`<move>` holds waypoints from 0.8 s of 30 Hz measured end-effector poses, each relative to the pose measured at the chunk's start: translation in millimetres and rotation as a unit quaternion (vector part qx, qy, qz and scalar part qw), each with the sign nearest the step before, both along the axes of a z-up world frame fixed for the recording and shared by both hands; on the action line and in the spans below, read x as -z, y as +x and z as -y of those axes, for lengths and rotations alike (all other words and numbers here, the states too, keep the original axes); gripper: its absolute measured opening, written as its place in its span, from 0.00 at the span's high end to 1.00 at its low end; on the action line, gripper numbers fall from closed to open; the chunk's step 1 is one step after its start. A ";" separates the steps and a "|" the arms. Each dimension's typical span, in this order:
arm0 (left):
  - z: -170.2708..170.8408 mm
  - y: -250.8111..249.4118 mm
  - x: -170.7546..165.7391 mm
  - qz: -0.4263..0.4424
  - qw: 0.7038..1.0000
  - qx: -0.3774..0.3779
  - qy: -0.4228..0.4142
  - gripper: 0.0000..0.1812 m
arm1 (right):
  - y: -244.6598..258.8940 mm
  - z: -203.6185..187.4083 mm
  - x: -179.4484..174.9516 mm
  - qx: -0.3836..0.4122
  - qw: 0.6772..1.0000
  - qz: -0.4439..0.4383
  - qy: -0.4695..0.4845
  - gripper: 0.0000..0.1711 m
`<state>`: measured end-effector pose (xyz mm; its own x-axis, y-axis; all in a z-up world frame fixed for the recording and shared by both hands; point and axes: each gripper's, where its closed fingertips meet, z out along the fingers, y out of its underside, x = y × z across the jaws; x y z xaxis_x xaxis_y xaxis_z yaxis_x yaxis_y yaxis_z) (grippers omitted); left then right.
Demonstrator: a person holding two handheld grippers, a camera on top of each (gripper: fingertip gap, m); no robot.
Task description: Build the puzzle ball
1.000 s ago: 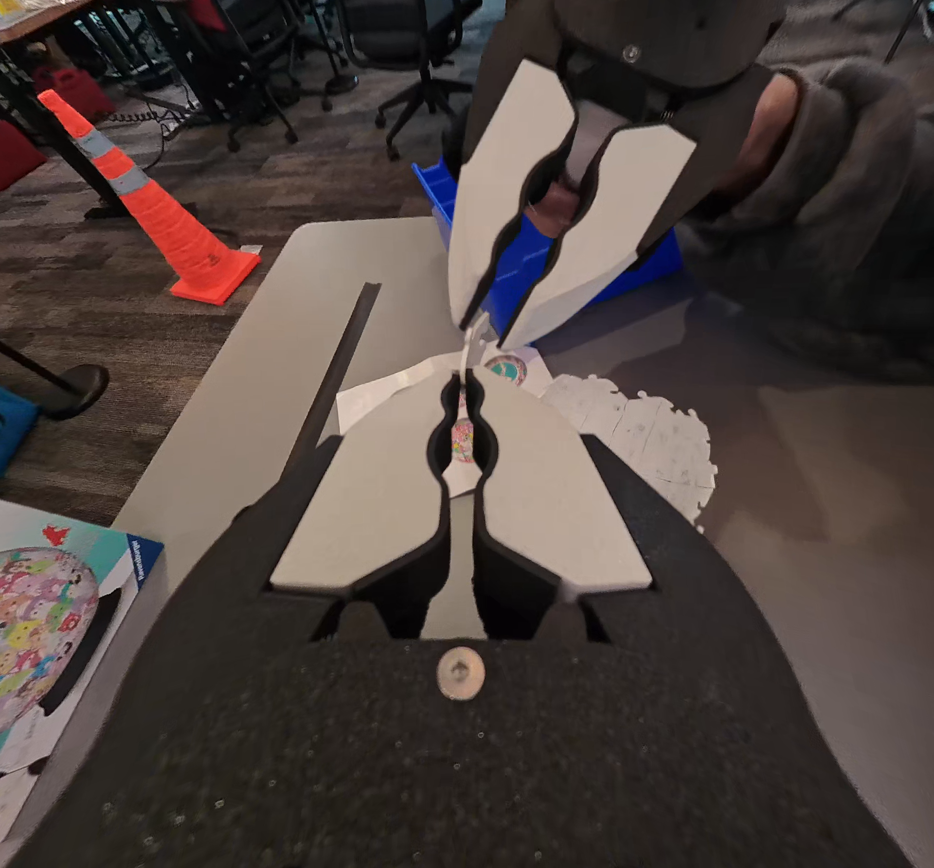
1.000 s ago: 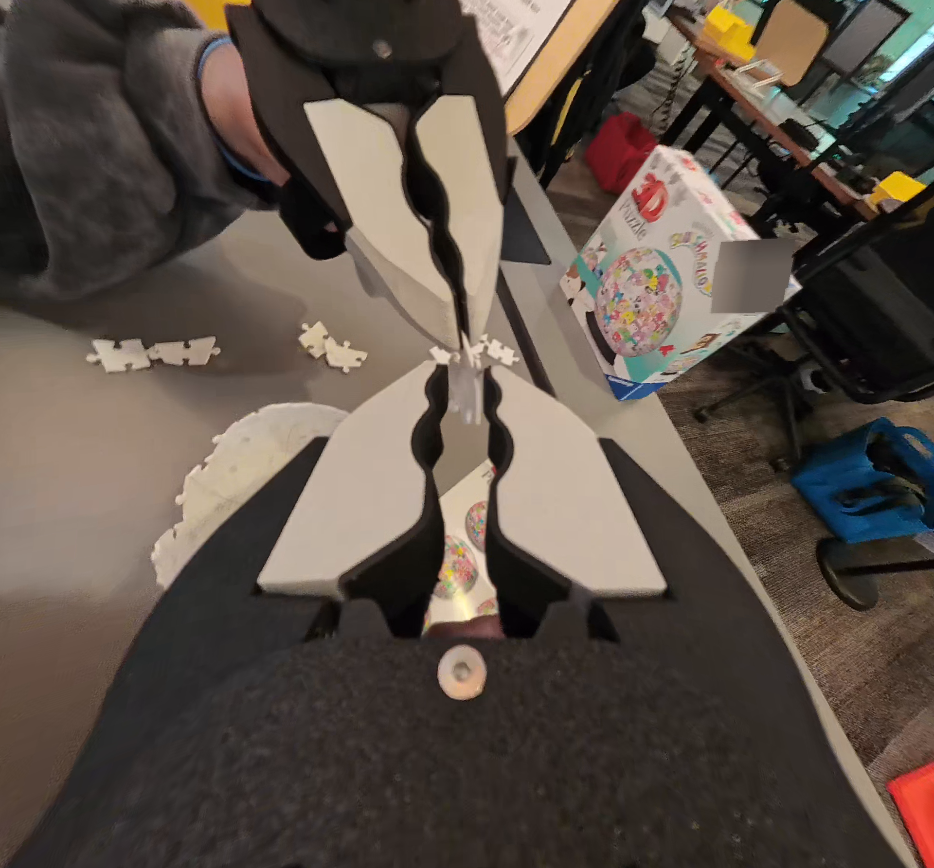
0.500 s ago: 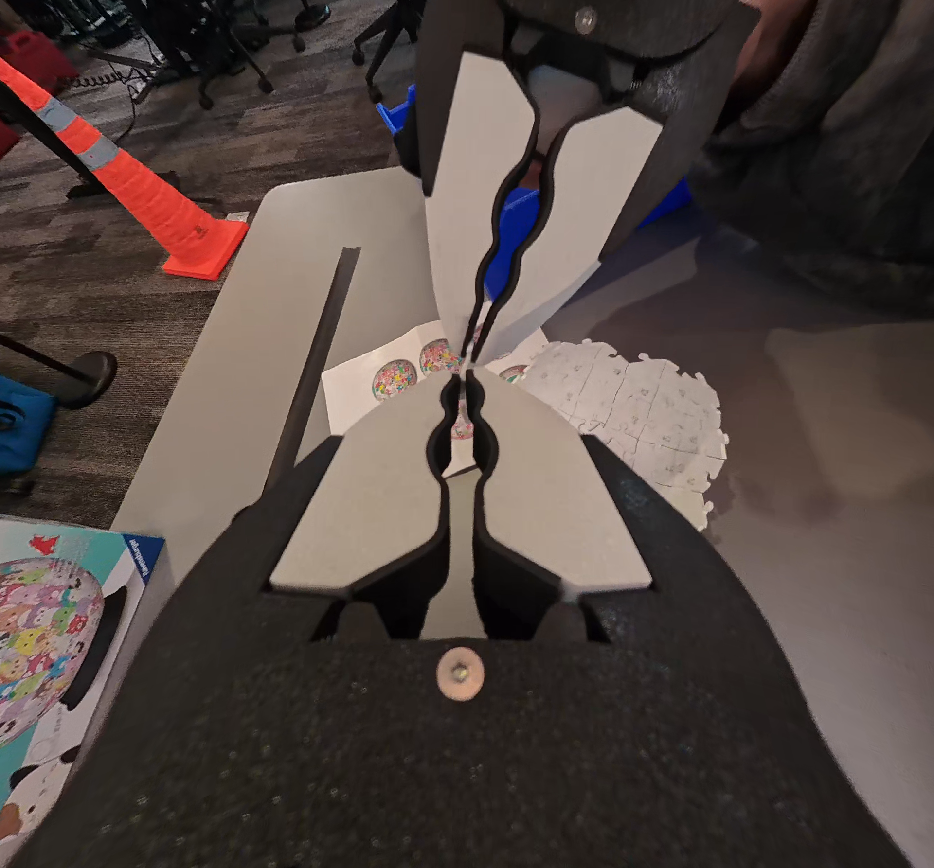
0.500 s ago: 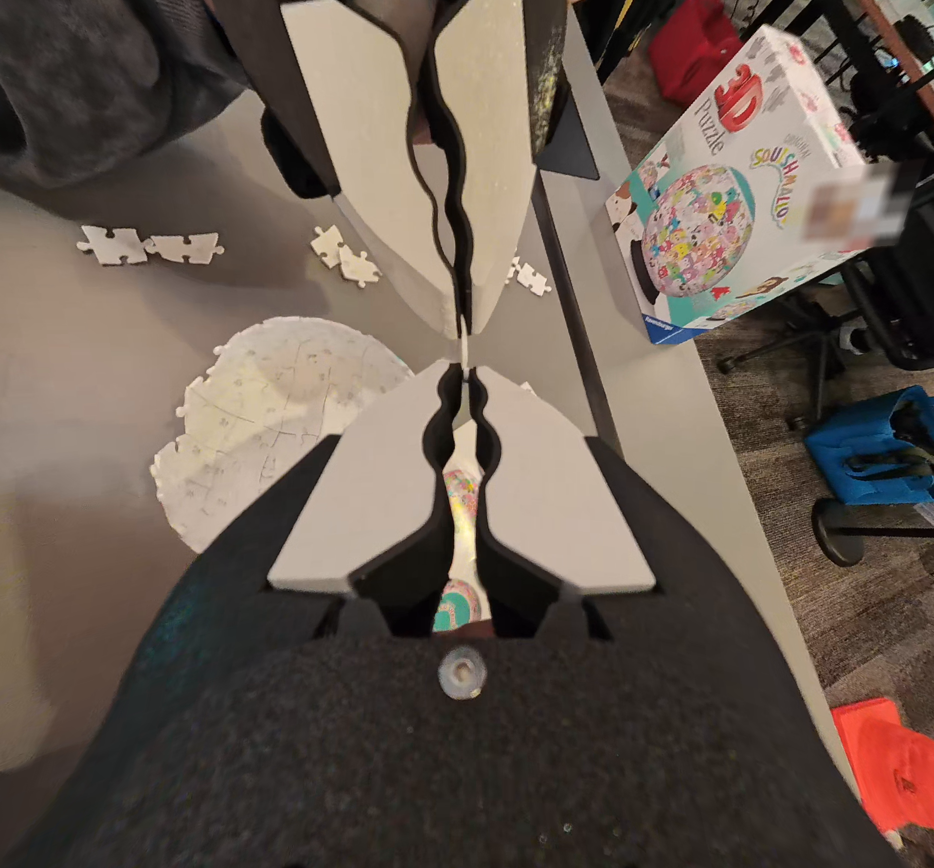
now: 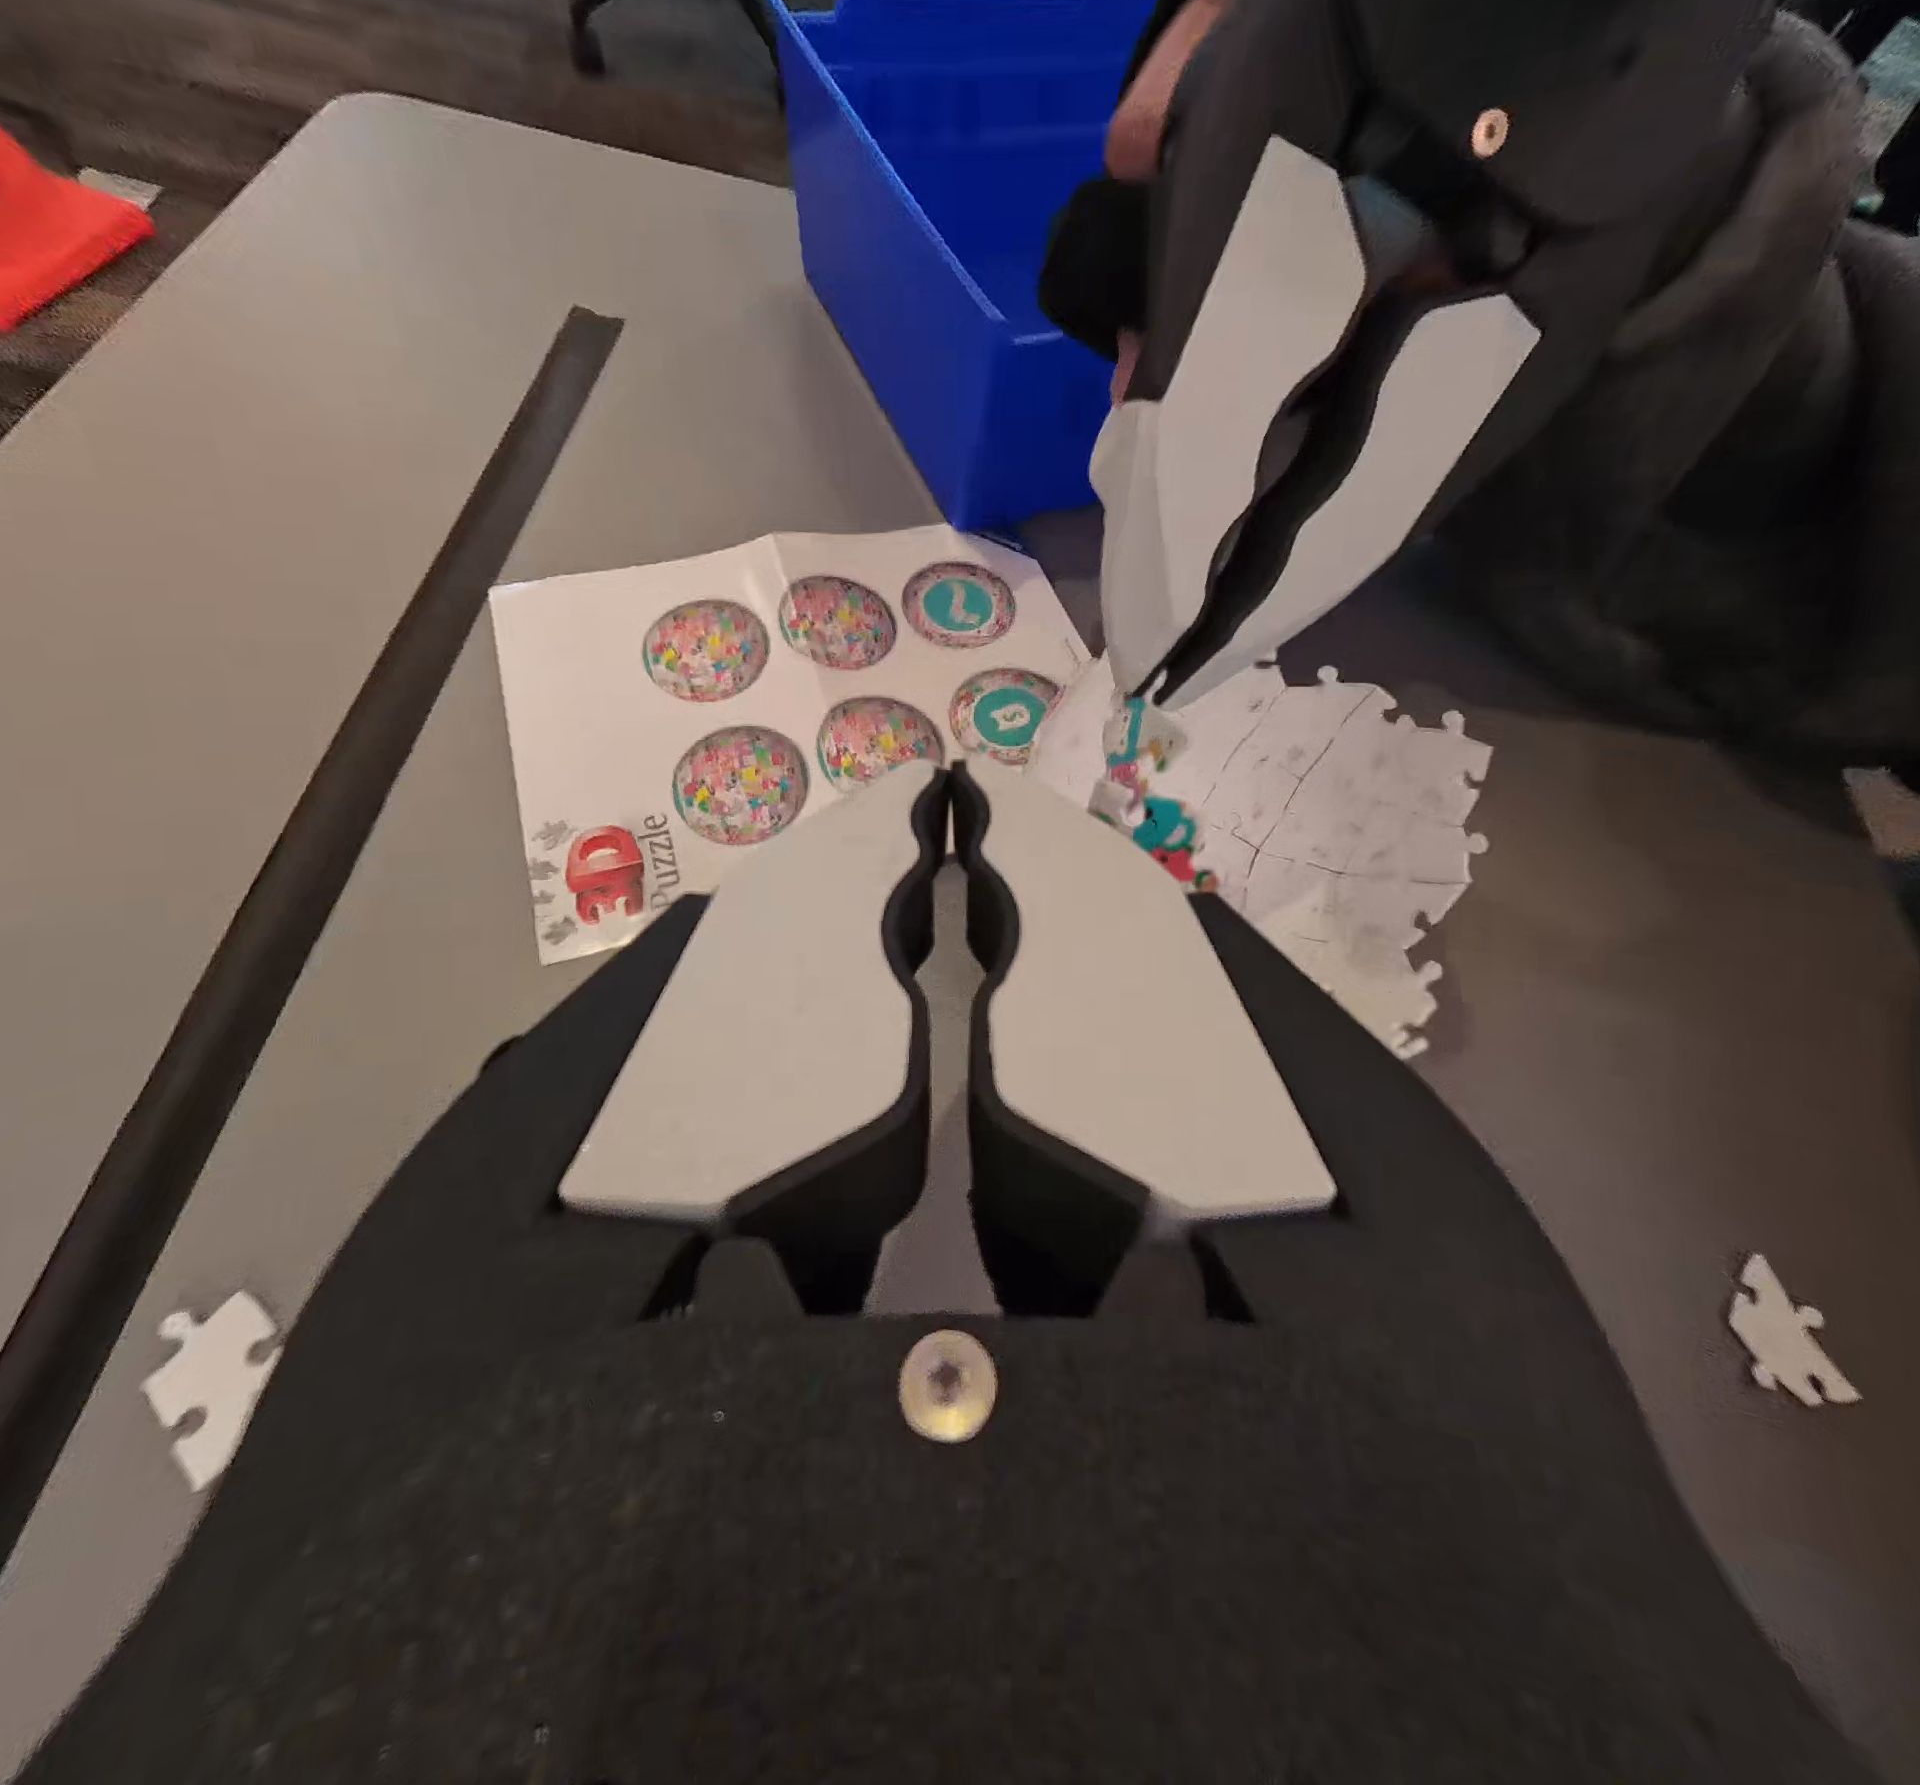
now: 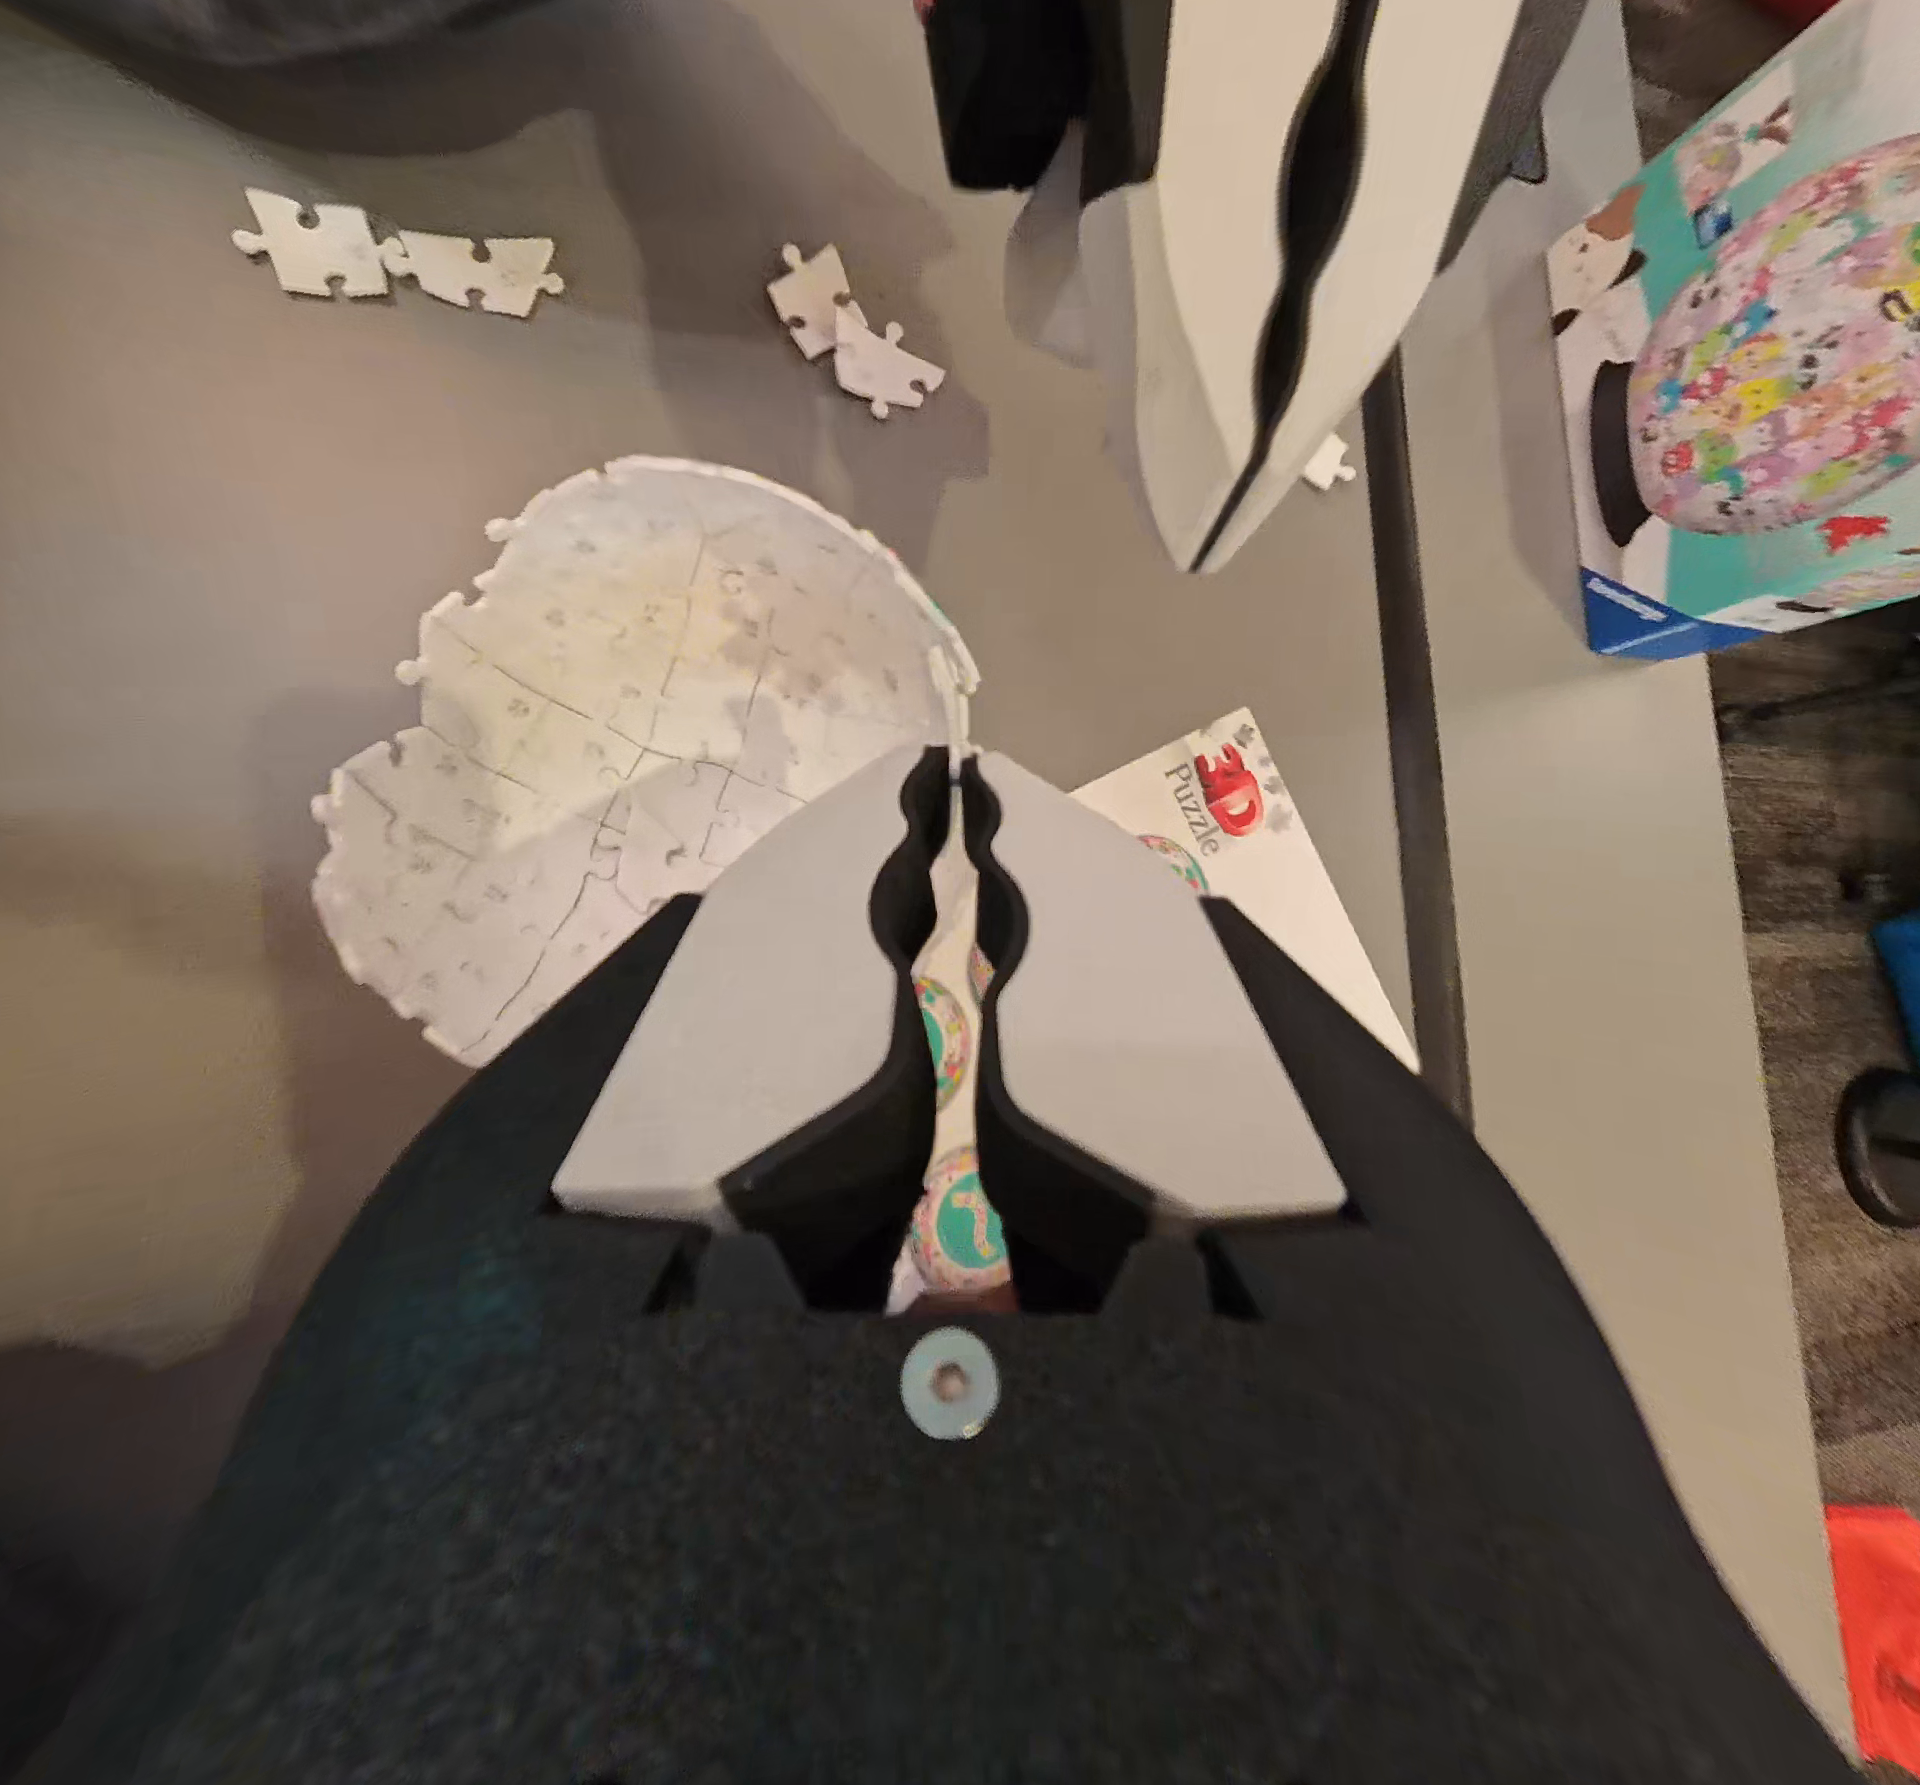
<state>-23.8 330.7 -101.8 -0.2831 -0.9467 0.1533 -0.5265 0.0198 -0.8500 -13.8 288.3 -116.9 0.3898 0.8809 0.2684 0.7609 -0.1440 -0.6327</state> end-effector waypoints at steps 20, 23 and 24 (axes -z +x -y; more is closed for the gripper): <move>13.2 5.4 26.2 -0.016 0.999 0.037 -0.024 1.00 | 0.2 -7.4 21.5 0.021 0.998 -0.034 -0.038 0.99; 16.2 4.9 27.1 -0.013 0.998 0.048 -0.036 1.00 | 1.8 -8.4 21.2 0.033 0.997 -0.043 -0.048 0.99; 17.0 4.8 26.8 -0.012 0.998 0.051 -0.038 1.00 | 2.4 -8.7 21.2 0.037 0.997 -0.046 -0.052 0.99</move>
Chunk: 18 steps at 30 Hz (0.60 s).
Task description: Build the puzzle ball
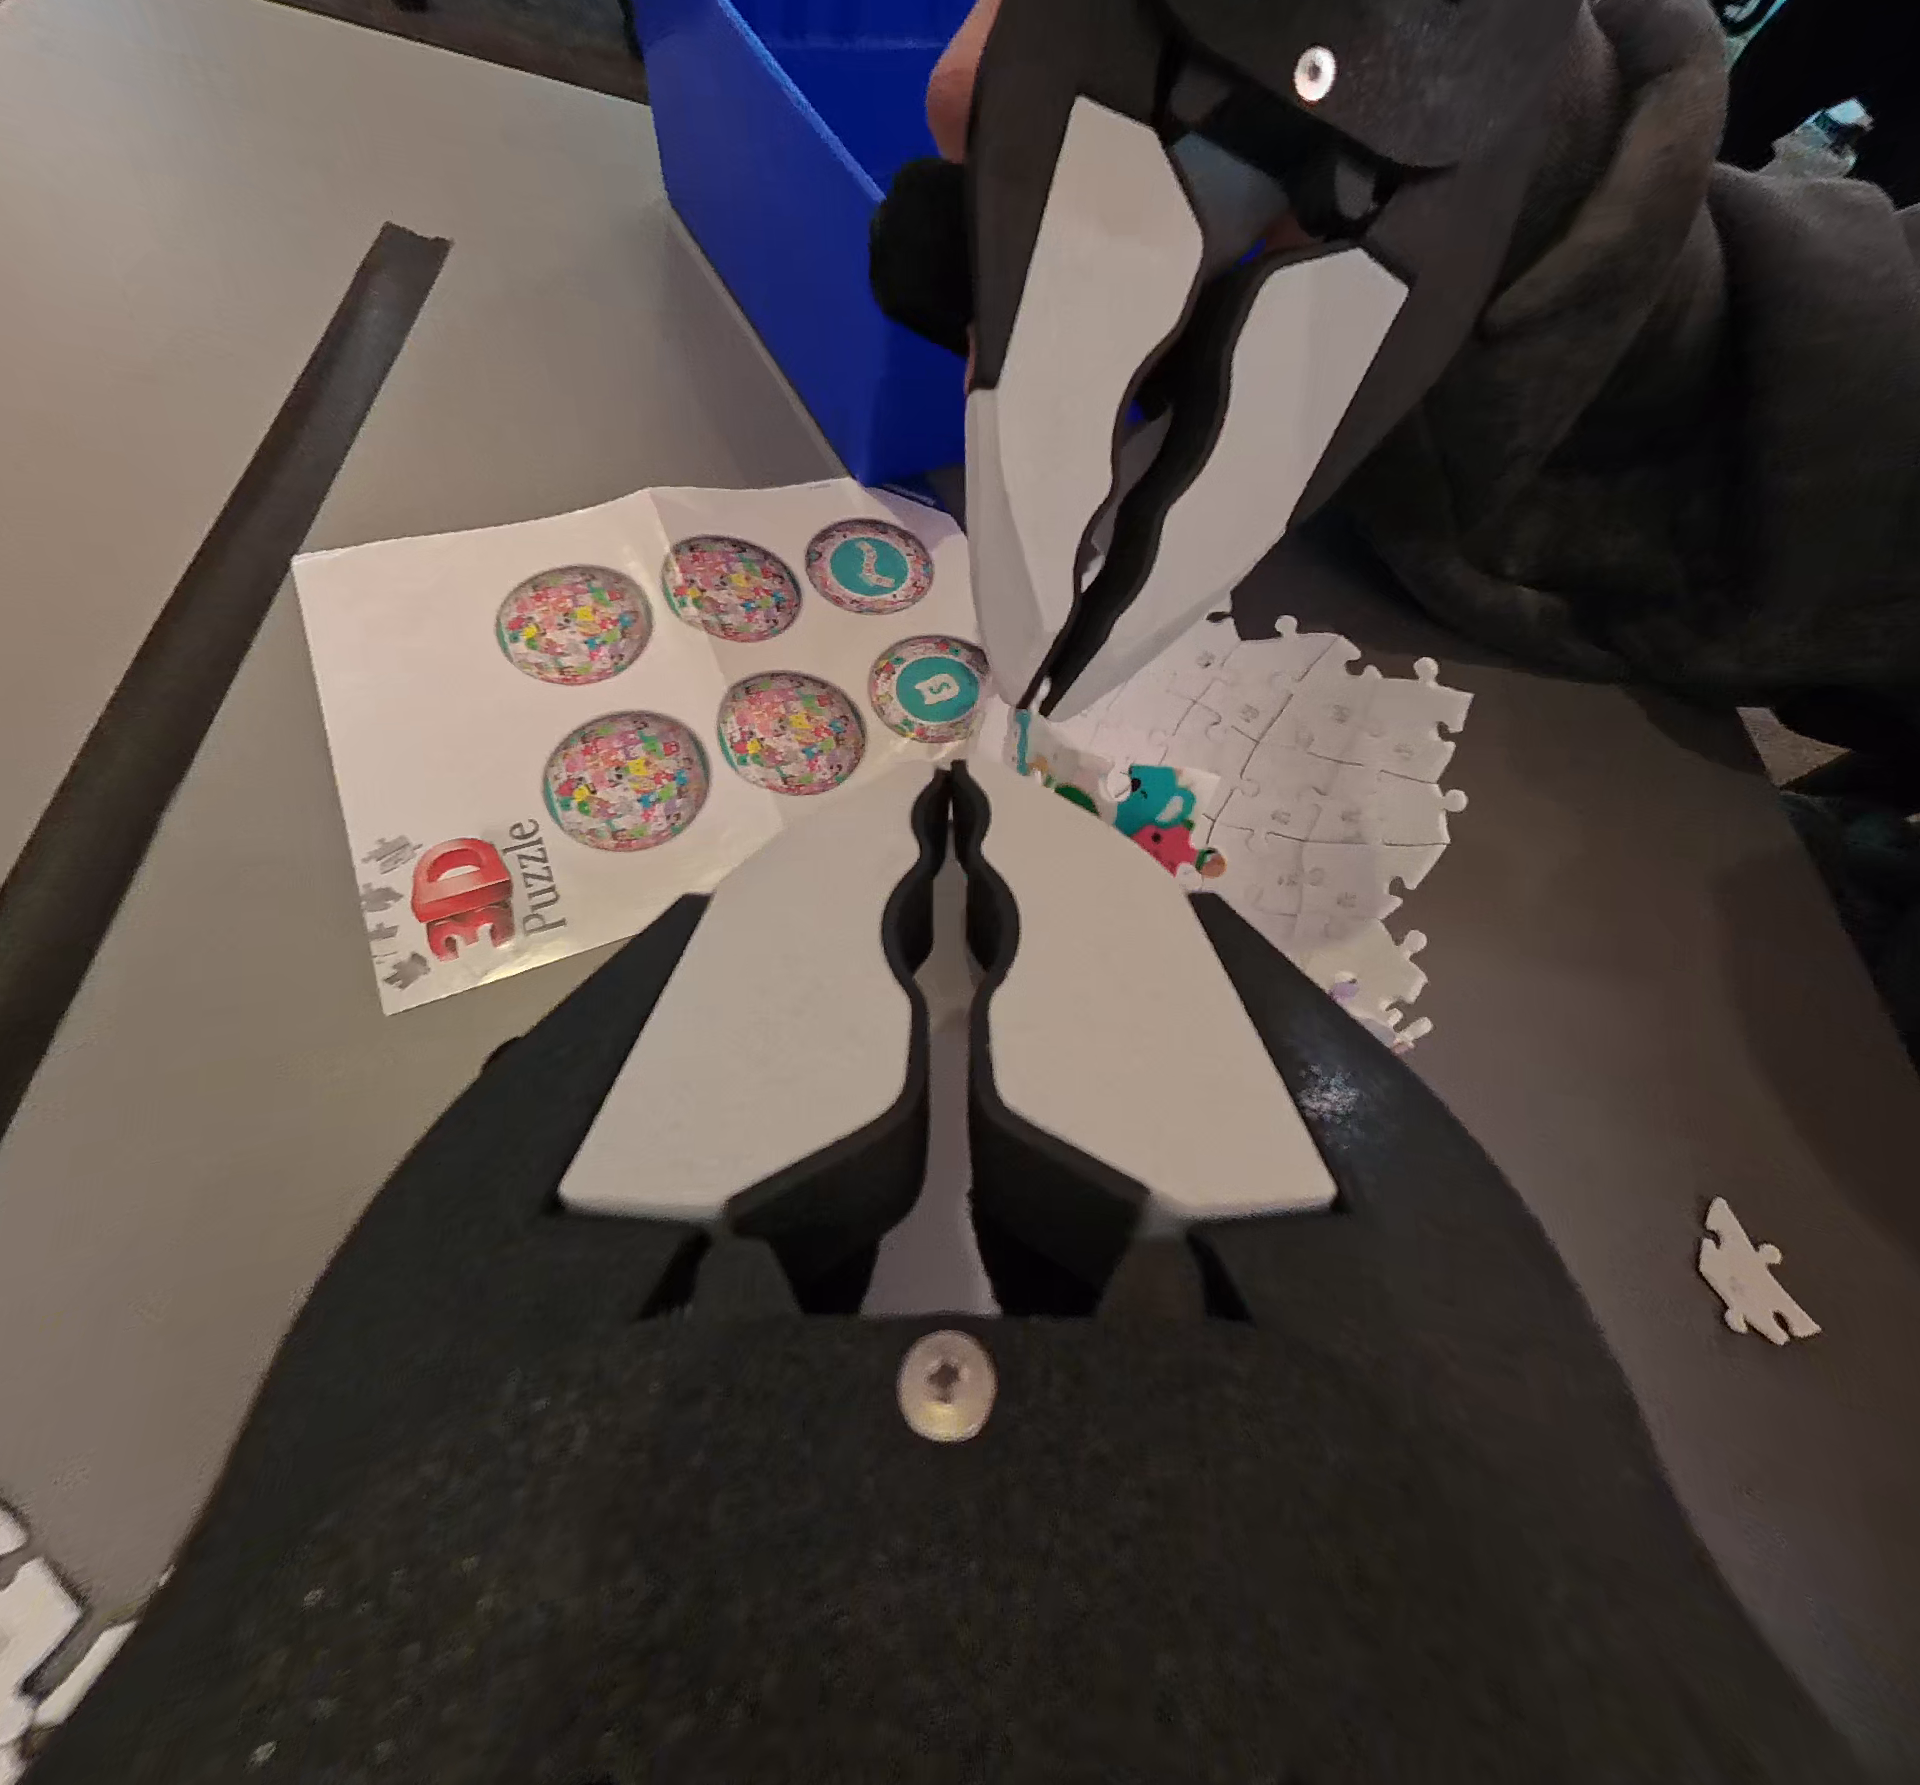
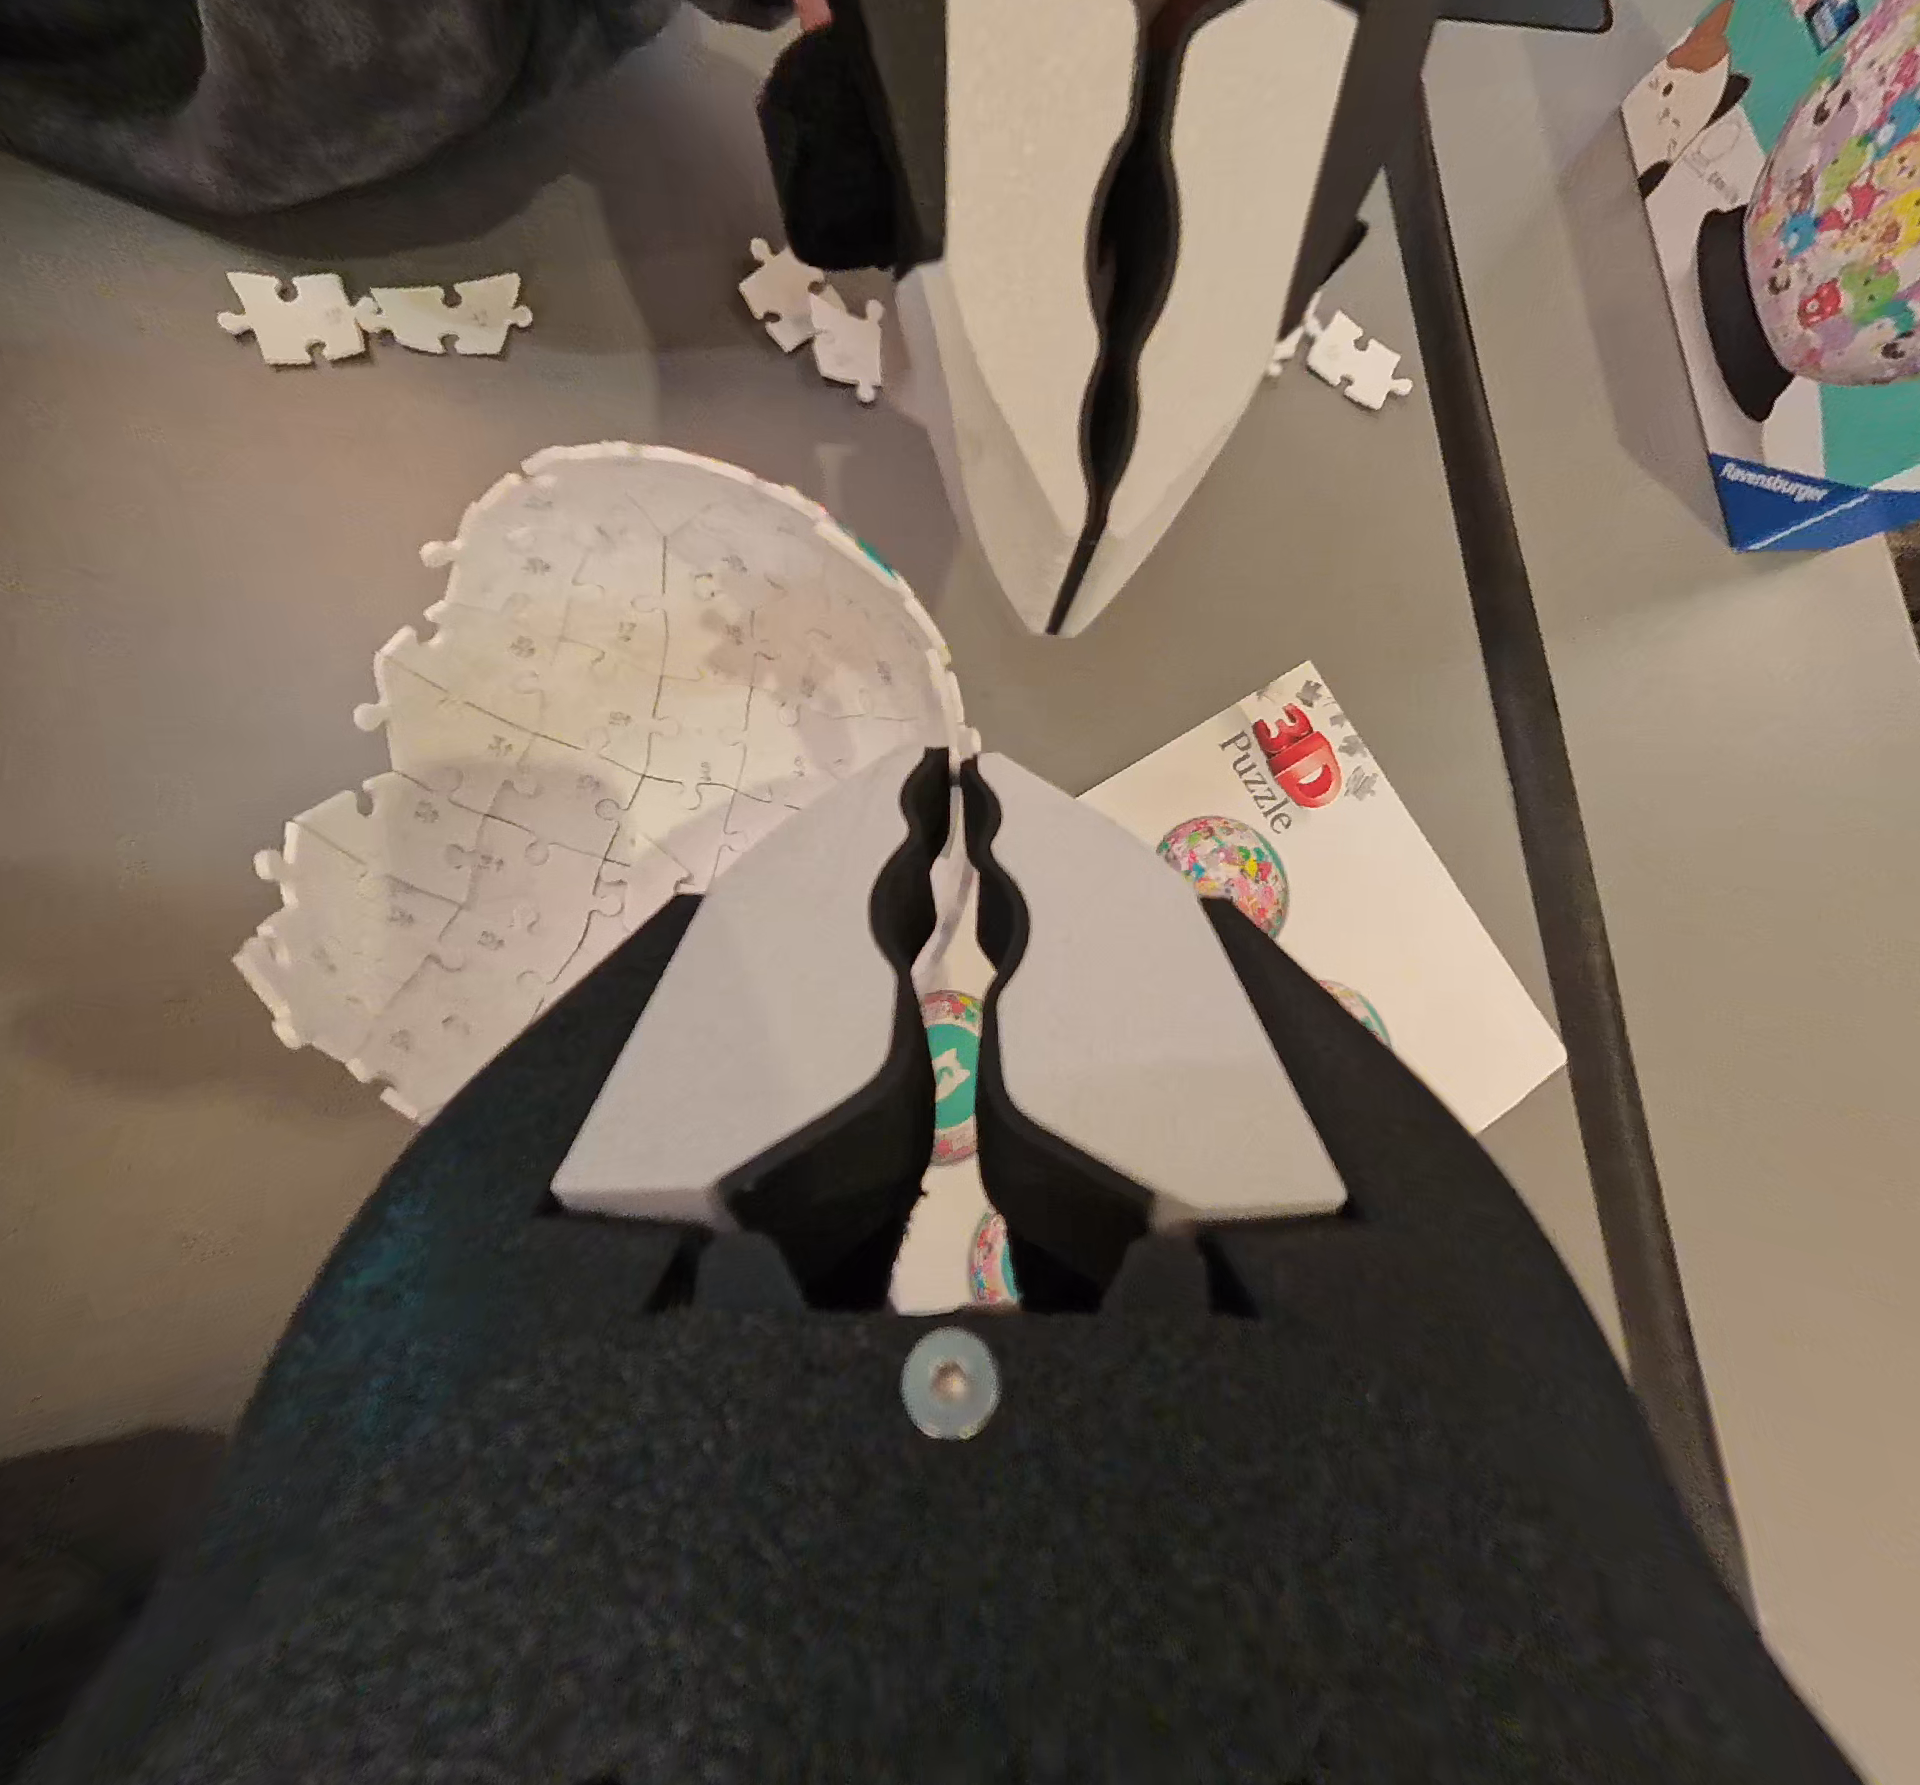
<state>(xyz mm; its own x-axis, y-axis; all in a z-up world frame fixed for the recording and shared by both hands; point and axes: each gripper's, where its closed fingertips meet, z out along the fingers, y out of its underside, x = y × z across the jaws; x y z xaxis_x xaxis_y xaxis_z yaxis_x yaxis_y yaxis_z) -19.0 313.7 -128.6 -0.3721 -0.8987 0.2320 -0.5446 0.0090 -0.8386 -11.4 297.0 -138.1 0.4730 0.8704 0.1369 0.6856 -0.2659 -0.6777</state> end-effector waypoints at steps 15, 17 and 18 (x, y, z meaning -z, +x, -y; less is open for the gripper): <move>11.1 -1.1 -11.7 0.018 1.000 0.019 -0.001 1.00 | -0.6 9.2 -10.6 -0.001 1.000 -0.008 -0.015 0.99; 11.8 -2.2 -16.2 0.023 1.000 0.021 -0.003 1.00 | 1.4 13.8 -20.3 -0.003 1.000 -0.004 -0.006 0.99; 11.6 -2.5 -18.1 0.025 0.999 0.020 -0.001 1.00 | 2.4 15.0 -26.7 0.000 1.000 -0.005 0.002 0.99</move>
